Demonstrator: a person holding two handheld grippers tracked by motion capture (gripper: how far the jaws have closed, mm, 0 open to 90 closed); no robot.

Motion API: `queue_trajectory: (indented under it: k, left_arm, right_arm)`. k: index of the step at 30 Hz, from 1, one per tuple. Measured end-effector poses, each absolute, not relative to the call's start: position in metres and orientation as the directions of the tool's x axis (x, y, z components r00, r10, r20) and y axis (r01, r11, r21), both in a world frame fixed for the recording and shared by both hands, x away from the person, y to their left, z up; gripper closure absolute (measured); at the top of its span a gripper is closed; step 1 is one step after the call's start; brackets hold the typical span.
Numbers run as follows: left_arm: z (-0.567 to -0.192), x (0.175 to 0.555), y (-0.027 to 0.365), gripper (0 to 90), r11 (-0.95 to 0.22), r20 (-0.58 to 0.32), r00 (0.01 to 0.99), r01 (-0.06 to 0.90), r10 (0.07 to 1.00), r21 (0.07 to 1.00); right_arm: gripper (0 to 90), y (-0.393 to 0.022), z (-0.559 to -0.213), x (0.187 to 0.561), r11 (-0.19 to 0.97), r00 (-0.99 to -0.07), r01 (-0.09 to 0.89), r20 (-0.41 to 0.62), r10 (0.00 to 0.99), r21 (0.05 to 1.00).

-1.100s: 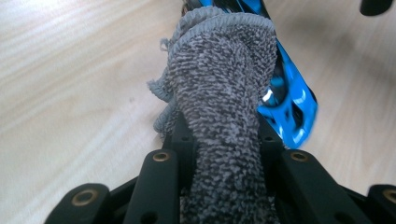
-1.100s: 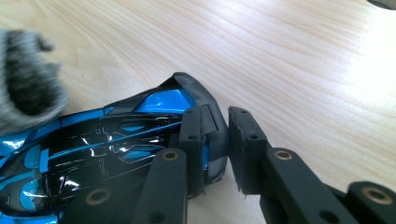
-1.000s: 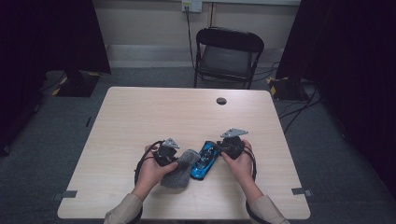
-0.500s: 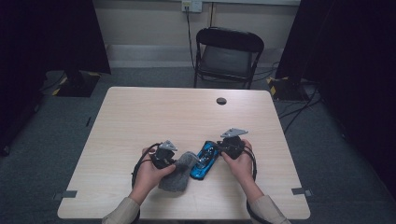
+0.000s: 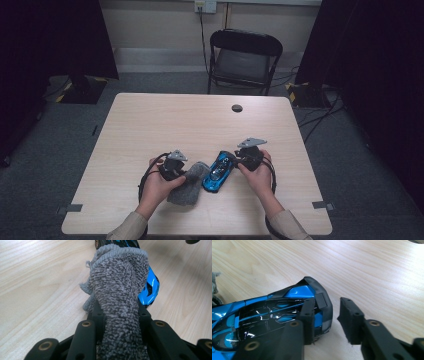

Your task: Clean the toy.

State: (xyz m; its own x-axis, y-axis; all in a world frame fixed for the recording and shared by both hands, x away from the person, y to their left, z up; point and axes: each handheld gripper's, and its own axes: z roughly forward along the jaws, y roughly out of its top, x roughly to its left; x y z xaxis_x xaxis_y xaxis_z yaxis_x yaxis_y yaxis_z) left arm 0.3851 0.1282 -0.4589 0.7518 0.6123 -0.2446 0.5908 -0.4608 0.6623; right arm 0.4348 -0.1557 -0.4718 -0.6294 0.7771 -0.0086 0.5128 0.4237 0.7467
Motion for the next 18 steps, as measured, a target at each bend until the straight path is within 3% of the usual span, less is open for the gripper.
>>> queue_trajectory:
  k: [7,18]
  left_arm:
    - [-0.451,0.386,0.125,69.3,-0.458,-0.242,0.756,0.584,0.608,0.67]
    - [-0.421,0.389,0.094,69.4,-0.461,-0.231,0.787,0.542,0.572,0.703]
  right_arm:
    - [42.9,-0.162,-0.465,0.431,0.412,-0.631,0.526,0.016,0.776,0.744]
    - [29.3,-0.192,-0.457,0.41,0.42,-0.655,0.501,0.014,0.756,0.756]
